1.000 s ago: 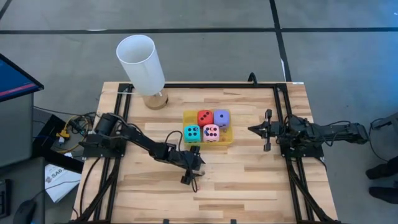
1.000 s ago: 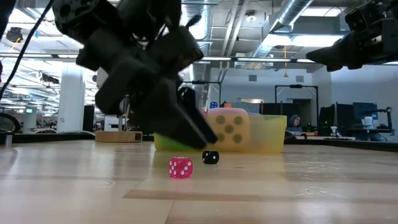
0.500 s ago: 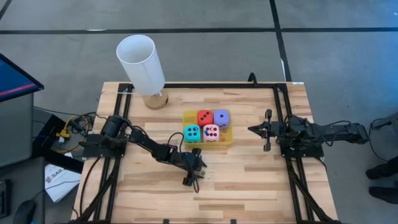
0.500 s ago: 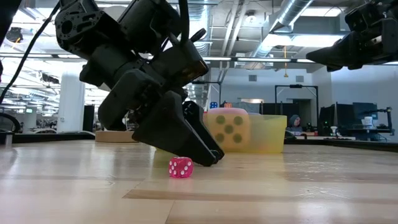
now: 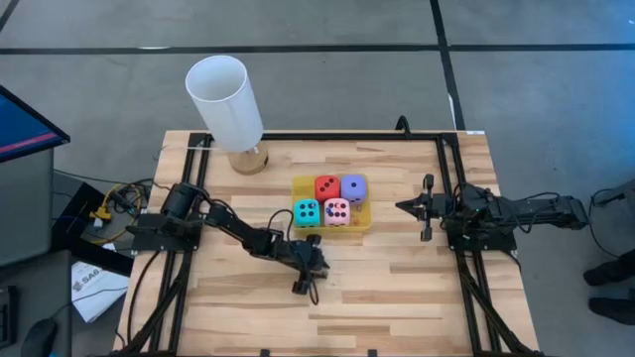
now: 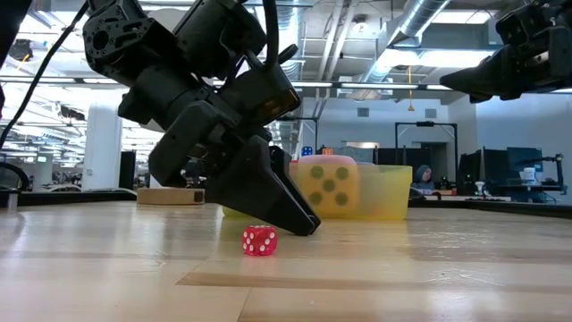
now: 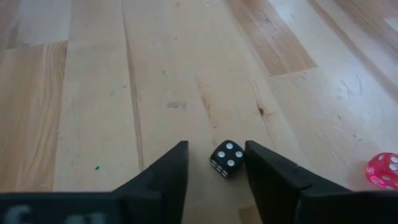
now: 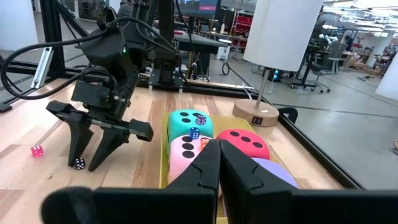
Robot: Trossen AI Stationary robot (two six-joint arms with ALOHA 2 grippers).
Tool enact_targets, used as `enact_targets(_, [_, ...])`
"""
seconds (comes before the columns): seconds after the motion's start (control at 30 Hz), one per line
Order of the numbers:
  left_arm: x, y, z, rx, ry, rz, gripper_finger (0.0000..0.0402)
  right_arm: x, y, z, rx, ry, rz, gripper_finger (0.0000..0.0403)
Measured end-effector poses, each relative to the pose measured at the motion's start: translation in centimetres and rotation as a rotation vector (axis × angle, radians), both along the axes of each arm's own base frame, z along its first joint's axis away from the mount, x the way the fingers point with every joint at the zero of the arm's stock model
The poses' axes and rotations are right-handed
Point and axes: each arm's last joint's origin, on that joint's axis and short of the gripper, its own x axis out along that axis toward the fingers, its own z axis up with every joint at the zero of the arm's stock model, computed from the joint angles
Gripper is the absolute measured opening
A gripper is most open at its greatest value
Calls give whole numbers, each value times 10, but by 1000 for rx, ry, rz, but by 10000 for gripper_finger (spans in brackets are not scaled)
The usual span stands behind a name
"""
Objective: Pick & Place Dice
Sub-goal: Put the black dice into the yellow bin
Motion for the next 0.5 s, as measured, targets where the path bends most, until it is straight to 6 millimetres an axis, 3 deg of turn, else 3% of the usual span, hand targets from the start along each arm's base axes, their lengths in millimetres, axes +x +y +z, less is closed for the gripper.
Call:
enact_targets(0.27, [0, 0, 0, -2, 2, -4, 94, 0, 0, 0, 0, 0, 0, 1])
enact_targets(0.5, [0, 0, 0, -2, 2, -3, 72, 0, 0, 0, 0, 0, 0, 1])
